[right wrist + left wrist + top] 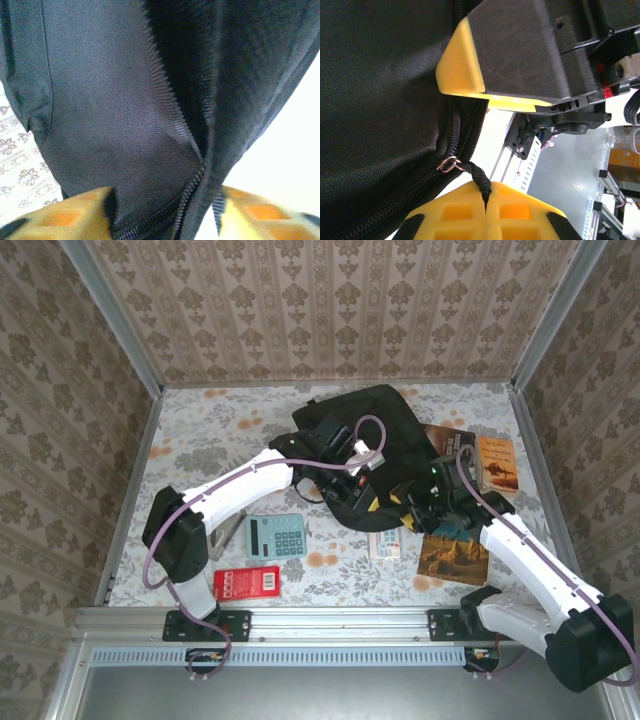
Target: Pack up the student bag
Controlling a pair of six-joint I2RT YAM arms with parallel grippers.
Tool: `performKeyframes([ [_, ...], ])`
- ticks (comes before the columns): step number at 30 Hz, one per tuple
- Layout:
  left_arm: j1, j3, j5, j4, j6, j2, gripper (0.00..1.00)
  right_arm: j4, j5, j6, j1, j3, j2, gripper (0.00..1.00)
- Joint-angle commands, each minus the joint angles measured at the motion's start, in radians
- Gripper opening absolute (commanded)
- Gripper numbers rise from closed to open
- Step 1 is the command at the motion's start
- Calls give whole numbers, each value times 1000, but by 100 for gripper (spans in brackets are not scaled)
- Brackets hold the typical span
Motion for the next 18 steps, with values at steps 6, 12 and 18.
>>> performKeyframes([
  [6,-2,22,-54,-6,13,-25,0,8,46,16,21,12,13,12],
  [12,40,0,-137,-13,2,-55,0,-76,92,-61,20,26,24,0],
  [18,99,-39,-142,12,-27,-94,0,-125,104,-138,10,48,44,0],
])
